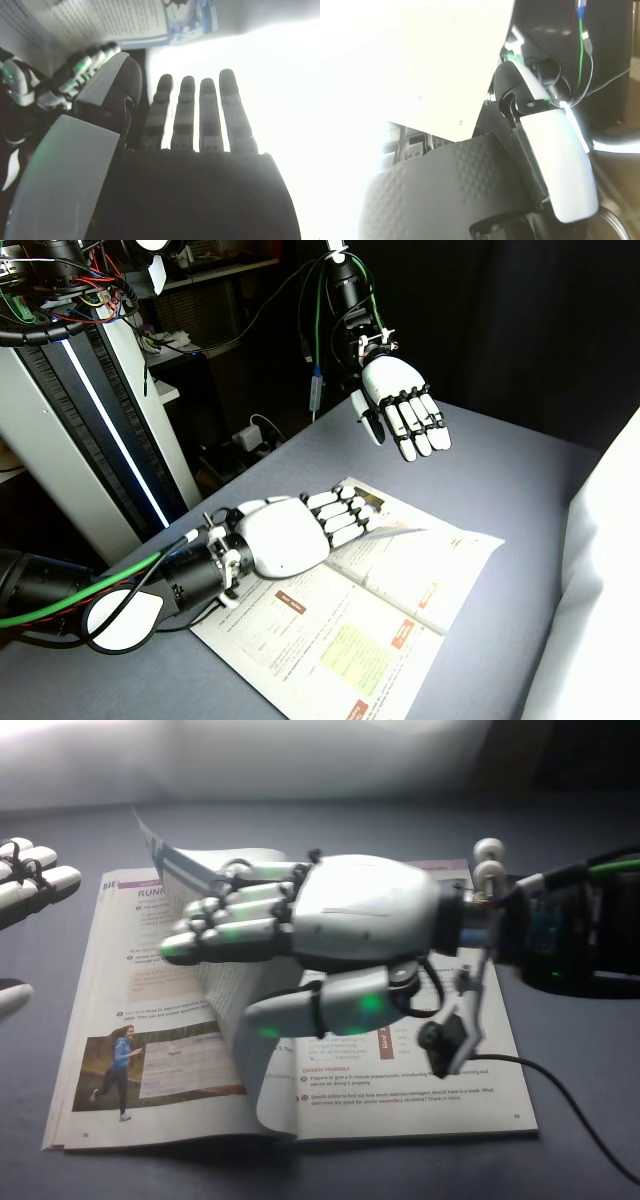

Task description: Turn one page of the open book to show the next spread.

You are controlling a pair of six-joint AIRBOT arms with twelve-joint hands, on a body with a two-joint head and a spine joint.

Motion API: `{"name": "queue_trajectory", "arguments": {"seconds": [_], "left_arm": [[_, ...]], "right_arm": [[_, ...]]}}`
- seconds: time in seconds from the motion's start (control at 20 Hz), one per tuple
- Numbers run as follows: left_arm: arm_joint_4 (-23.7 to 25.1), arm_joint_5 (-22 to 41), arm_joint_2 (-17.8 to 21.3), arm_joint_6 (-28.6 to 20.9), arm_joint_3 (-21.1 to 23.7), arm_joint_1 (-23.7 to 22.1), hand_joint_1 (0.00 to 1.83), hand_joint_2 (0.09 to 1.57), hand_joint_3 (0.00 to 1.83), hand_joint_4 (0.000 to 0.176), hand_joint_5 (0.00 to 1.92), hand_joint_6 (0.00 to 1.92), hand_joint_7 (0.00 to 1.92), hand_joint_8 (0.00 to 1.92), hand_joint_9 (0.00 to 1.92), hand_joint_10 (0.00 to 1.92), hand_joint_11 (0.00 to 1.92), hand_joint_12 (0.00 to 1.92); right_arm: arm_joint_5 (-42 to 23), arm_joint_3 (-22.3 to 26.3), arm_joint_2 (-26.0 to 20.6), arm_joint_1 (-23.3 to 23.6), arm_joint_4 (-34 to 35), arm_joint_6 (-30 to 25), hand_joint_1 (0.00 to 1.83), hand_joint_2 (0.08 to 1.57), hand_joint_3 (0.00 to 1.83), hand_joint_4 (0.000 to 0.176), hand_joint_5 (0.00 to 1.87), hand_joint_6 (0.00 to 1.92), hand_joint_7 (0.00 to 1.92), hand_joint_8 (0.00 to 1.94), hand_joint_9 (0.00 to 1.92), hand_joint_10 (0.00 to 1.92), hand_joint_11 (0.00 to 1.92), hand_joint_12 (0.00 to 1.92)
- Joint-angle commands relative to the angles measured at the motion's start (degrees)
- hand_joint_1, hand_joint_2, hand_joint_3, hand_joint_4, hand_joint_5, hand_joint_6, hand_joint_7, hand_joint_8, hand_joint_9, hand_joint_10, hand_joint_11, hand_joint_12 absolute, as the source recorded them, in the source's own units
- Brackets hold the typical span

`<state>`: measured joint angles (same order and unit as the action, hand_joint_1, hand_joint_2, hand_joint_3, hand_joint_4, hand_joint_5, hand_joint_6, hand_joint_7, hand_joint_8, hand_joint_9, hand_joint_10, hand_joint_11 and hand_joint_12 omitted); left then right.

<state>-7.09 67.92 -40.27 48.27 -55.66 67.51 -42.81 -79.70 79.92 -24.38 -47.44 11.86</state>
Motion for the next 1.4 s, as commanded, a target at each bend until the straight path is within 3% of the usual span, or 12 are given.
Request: {"name": "queue_trajectory", "arguments": {"seconds": [0.0,0.05,0.1,0.15,0.6,0.65,0.7,0.75,0.8,1.2,1.3,1.35], "left_arm": [[-1.2,6.9,-0.2,0.1,-0.3,-0.2,0.01,1.44,0.0,0.0,0.14,0.01,0.08,0.01,0.07,0.01,0.0,0.38],[-1.0,6.9,-0.5,0.1,-0.5,-0.2,0.0,1.49,0.0,0.0,0.08,0.0,0.05,0.0,0.03,0.0,0.0,0.07],[-0.9,6.9,-0.6,0.1,-0.6,-0.2,0.0,1.52,0.02,0.062,0.04,0.0,0.02,0.0,0.05,0.01,0.07,0.05],[-0.9,6.9,-0.7,0.1,-0.6,-0.2,0.0,1.41,0.03,0.0,0.11,0.03,0.11,0.0,0.16,0.01,0.01,0.52],[-0.8,7.5,-1.1,0.1,-0.4,-0.2,0.0,1.38,0.02,0.0,0.14,0.02,0.13,0.0,0.2,0.01,0.0,0.72],[-0.8,7.6,-1.2,0.1,-0.3,-0.2,0.18,1.41,0.01,0.062,0.05,0.01,0.03,0.0,0.04,0.0,0.0,0.28],[-0.8,7.8,-1.3,0.0,-0.3,-0.2,0.18,1.41,0.01,0.062,0.05,0.01,0.03,0.0,0.04,0.0,0.0,0.28],[-0.9,7.8,-1.5,0.0,-0.3,-0.2,0.41,1.5,0.02,0.012,0.08,0.01,0.0,0.0,0.01,0.0,0.0,0.06],[-0.9,7.8,-1.5,0.0,-0.3,-0.2,0.44,1.55,0.01,0.005,0.09,0.01,0.0,0.0,0.0,0.0,0.01,0.01],[-0.8,8.6,-3.0,-0.7,-0.8,-0.2,0.26,1.55,0.0,0.01,0.06,0.0,0.0,0.0,0.0,0.0,0.0,0.0],[-0.6,9.1,-3.6,-1.0,-1.1,-0.3,0.22,1.55,0.0,0.027,0.04,0.0,0.0,0.0,0.0,0.0,0.0,0.0],[-0.5,9.4,-3.9,-1.2,-1.3,-0.4,0.18,1.54,0.0,0.0,0.07,0.01,0.0,0.0,0.0,0.0,0.0,0.0]], "right_arm": [[-7.4,0.2,0.4,1.2,3.0,0.4,0.0,1.44,0.0,0.0,0.18,0.01,0.13,0.01,0.18,0.01,0.0,0.78],[-8.6,0.3,0.6,2.0,3.6,0.8,0.0,1.42,0.0,0.0,0.21,0.01,0.15,0.01,0.2,0.01,0.0,0.73],[-9.7,0.3,0.6,3.1,4.0,1.0,0.0,1.41,0.0,0.0,0.13,0.0,0.04,0.0,0.12,0.01,0.0,0.46],[-10.4,0.3,0.6,3.6,4.2,1.0,0.0,1.39,0.0,0.0,0.02,0.0,0.01,0.0,0.02,0.0,0.0,0.09],[-13.9,6.7,-8.9,4.8,7.1,4.7,0.0,1.37,0.0,0.0,0.0,0.0,0.0,0.0,0.0,0.0,0.0,0.0],[-13.6,7.3,-10.3,4.8,7.1,4.7,0.0,1.37,0.0,0.0,0.0,0.0,0.0,0.0,0.0,0.0,0.0,0.0],[-13.0,8.1,-12.0,3.9,7.0,4.7,0.0,1.37,0.0,0.0,0.0,0.0,0.0,0.0,0.0,0.0,0.0,0.0],[-12.4,8.7,-12.6,3.0,7.1,4.7,0.0,1.37,0.0,0.0,0.0,0.0,0.0,0.0,0.0,0.0,0.0,0.0],[-11.8,9.1,-13.8,1.9,7.6,4.7,0.0,1.36,0.0,0.0,0.0,0.0,0.0,0.0,0.0,0.0,0.0,0.0],[-8.4,11.8,-22.5,-7.0,14.0,5.5,0.0,1.37,0.0,0.0,0.0,0.0,0.0,0.0,0.0,0.0,0.0,0.0],[-7.5,13.1,-24.6,-9.1,16.6,7.3,0.0,1.34,0.0,0.031,0.0,0.0,0.0,0.0,0.0,0.0,0.0,0.0],[-7.0,13.6,-25.7,-10.3,18.0,8.0,0.0,1.34,0.0,0.0,0.0,0.0,0.0,0.0,0.0,0.0,0.0,0.0]]}}
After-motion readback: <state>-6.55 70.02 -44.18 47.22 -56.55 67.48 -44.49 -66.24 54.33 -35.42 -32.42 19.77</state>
